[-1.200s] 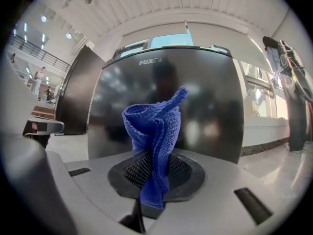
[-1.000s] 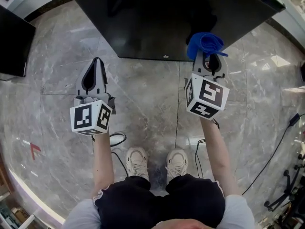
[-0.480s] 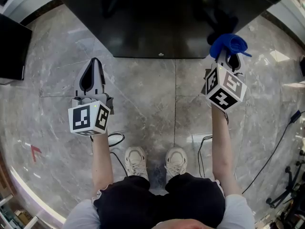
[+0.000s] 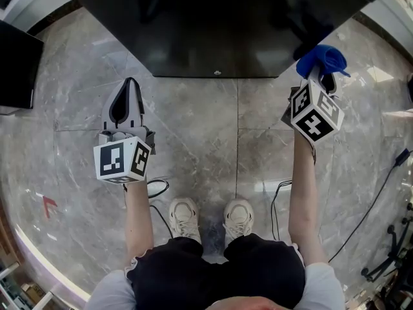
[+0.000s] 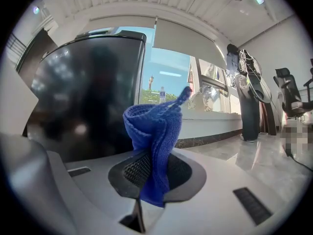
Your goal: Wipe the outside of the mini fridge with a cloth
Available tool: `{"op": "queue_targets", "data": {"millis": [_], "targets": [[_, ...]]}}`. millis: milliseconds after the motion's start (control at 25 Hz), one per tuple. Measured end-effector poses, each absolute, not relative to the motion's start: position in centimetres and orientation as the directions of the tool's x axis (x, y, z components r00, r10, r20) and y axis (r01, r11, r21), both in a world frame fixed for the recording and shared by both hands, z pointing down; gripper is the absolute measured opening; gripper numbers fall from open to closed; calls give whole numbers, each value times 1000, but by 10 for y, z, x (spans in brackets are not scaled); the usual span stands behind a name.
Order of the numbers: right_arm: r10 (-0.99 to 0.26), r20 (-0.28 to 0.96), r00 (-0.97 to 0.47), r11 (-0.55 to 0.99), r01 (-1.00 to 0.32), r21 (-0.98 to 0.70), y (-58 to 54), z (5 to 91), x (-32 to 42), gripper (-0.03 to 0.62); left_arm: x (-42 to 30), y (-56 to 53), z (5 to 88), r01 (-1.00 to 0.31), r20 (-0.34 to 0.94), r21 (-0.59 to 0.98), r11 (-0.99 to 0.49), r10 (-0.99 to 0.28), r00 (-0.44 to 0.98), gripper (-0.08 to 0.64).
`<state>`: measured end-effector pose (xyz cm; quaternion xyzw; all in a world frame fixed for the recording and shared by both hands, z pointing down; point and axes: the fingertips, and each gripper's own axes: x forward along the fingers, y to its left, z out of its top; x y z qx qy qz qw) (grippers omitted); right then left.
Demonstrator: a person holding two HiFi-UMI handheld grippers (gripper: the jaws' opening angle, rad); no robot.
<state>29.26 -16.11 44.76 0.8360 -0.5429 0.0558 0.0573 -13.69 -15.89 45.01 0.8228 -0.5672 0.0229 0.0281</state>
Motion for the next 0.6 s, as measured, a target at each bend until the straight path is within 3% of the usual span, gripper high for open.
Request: {"op": "queue_targets", "data": {"millis": [280,440,600], "targets": [[-936,153,318,-316,-948,35,-140,445,261,72,-138,-158,451,-939,69,21,-344,-936,345,5],[-973,147,179,-186,-982,-31,-132,444,210,72,-138,-155,451,-938,70,23,-345,-936,345,5],[-992,129,10,-7,-1000,25,-137,448,139,72,-145,-154,450,-942,66,32,-335,-939,337,5]]}}
